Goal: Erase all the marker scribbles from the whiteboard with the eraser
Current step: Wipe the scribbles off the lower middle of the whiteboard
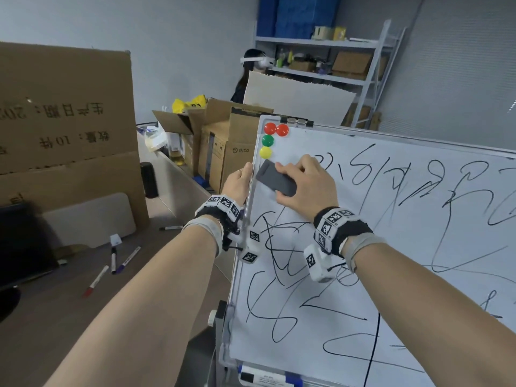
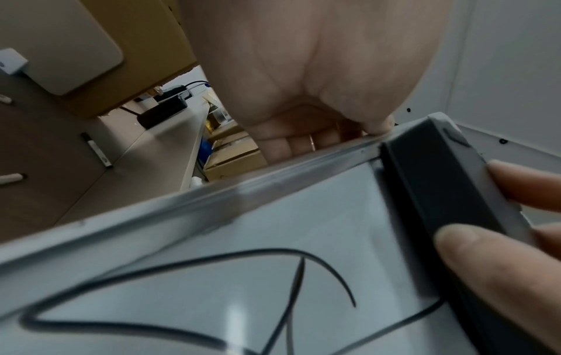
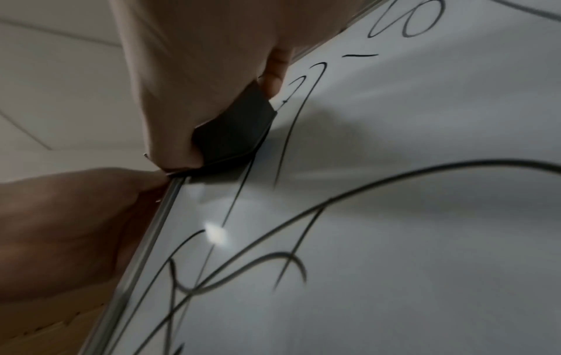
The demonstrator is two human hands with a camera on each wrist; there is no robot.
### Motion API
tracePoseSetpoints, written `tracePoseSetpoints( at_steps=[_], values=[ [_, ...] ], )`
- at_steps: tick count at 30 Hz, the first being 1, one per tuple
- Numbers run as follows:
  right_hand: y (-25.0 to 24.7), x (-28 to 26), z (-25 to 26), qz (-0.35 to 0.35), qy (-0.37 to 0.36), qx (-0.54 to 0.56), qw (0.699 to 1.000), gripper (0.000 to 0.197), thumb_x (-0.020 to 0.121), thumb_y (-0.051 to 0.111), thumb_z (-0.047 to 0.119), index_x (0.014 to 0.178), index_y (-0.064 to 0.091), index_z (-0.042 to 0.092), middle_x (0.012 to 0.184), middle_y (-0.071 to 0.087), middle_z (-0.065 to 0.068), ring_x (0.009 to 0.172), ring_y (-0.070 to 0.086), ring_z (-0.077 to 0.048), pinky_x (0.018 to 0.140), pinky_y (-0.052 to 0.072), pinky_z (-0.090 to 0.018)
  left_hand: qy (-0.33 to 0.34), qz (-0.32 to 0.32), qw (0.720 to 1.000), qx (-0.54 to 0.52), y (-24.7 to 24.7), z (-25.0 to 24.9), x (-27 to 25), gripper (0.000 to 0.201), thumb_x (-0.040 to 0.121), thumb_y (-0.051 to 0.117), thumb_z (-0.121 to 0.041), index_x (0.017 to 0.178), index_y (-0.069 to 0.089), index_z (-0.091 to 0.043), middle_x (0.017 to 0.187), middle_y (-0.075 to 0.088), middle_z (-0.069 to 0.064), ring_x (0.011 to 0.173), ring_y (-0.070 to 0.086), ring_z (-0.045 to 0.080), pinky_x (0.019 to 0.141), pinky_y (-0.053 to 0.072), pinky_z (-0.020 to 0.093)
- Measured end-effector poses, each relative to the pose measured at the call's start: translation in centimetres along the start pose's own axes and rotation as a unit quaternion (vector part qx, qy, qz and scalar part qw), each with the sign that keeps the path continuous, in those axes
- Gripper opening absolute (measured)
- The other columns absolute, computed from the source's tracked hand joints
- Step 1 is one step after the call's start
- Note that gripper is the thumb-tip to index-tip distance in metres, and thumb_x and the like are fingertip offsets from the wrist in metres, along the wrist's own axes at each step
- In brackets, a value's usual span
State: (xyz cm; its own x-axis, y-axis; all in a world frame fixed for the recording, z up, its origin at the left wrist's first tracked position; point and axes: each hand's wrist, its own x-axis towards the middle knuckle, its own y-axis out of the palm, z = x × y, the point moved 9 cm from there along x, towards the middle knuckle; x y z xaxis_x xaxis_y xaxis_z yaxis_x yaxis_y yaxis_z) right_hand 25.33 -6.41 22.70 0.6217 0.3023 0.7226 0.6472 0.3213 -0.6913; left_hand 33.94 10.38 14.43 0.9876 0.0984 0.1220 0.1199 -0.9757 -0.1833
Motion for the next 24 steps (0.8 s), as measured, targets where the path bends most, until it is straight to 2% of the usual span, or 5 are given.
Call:
tracePoseSetpoints(
  at_steps=[5, 9, 14, 19, 24],
  values=[
    [-1.9, -0.2, -2.4, -0.072, 0.07, 0.008, 0.995, 0.055, 0.074, 0.071, 0.041, 0.126, 0.065, 0.024, 0.1, 0.05, -0.006, 0.09, 0.049, -0.025, 0.073, 0.047, -0.036, -0.047, -0.009, 0.998, -0.04, 0.7, 0.9, -1.5, 0.051, 0.097, 0.037, -0.059, 0.072, 0.055, -0.02, 0.079, 0.058, 0.001, 0.08, 0.053, 0.023, 0.088, 0.042, 0.035],
    [1.5, -2.9, 0.9, 0.012, -0.019, 0.043, 0.999, 0.055, 0.071, 0.077, 0.038, 0.123, 0.067, 0.024, 0.094, 0.048, -0.003, 0.088, 0.048, -0.023, 0.071, 0.05, -0.037, -0.098, -0.001, 0.99, -0.104, 1.0, 3.9, -2.1, 0.078, 0.075, 0.045, -0.078, 0.114, 0.071, -0.015, 0.119, 0.069, 0.005, 0.115, 0.062, 0.026, 0.113, 0.038, 0.045],
    [0.5, -3.3, -0.8, -0.011, 0.019, 0.037, 0.999, 0.059, 0.075, 0.075, 0.039, 0.131, 0.063, 0.024, 0.1, 0.051, -0.005, 0.092, 0.049, -0.024, 0.076, 0.049, -0.038, -0.138, -0.011, 0.978, -0.154, 1.0, 6.3, -4.3, 0.069, 0.094, 0.047, -0.063, 0.129, 0.06, -0.005, 0.105, 0.07, 0.014, 0.094, 0.067, 0.03, 0.086, 0.054, 0.033],
    [-1.2, -3.3, -3.0, -0.066, 0.089, 0.052, 0.992, 0.059, 0.077, 0.072, 0.038, 0.133, 0.061, 0.024, 0.105, 0.051, -0.007, 0.097, 0.048, -0.025, 0.083, 0.045, -0.036, -0.174, -0.009, 0.972, -0.16, 1.5, 8.8, -6.4, 0.105, 0.065, 0.055, -0.083, 0.142, 0.052, -0.011, 0.137, 0.058, 0.004, 0.125, 0.055, 0.024, 0.115, 0.035, 0.043],
    [2.7, -8.0, 0.6, 0.007, 0.019, 0.085, 0.996, 0.056, 0.073, 0.08, 0.032, 0.127, 0.065, 0.024, 0.097, 0.048, -0.004, 0.09, 0.047, -0.024, 0.079, 0.045, -0.043, -0.193, 0.001, 0.962, -0.195, 1.6, 10.8, -6.9, 0.098, 0.069, 0.051, -0.088, 0.13, 0.063, -0.012, 0.127, 0.067, 0.008, 0.117, 0.062, 0.024, 0.096, 0.048, 0.036]
  ],
)
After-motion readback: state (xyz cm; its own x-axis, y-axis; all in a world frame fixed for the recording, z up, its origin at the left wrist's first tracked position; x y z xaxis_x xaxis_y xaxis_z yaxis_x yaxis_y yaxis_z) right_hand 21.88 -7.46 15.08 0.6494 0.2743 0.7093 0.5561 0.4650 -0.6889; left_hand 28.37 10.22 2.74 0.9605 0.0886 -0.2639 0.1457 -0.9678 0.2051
